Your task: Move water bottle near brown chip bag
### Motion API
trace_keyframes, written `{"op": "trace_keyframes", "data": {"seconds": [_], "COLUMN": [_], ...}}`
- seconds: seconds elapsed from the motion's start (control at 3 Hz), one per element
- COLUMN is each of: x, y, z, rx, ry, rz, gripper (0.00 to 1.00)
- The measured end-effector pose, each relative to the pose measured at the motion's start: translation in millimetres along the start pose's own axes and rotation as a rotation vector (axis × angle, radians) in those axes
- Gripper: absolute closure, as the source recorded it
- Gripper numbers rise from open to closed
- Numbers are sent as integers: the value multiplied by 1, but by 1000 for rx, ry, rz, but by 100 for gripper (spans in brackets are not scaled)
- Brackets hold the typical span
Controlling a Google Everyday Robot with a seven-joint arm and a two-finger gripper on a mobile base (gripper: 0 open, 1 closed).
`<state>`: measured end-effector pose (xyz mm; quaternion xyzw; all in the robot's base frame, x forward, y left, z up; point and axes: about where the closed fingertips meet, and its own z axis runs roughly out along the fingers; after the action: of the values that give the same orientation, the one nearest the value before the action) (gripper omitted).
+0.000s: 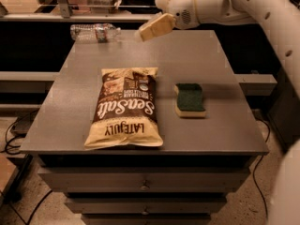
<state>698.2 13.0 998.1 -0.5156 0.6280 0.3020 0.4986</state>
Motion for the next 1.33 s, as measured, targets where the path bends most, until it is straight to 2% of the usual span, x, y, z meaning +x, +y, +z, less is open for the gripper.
{"op": "trace_keyframes", "data": {"seconds": [0.33, 0.67, 1.0, 1.33], "x": [3, 12, 13, 21], "y": [-17, -36, -38, -38], "z": [35, 56, 59, 76], "rx": [14, 61, 66, 86], "ry": [36, 75, 79, 40], "rz": [-50, -26, -18, 61], "gripper": [0, 0, 0, 0]}}
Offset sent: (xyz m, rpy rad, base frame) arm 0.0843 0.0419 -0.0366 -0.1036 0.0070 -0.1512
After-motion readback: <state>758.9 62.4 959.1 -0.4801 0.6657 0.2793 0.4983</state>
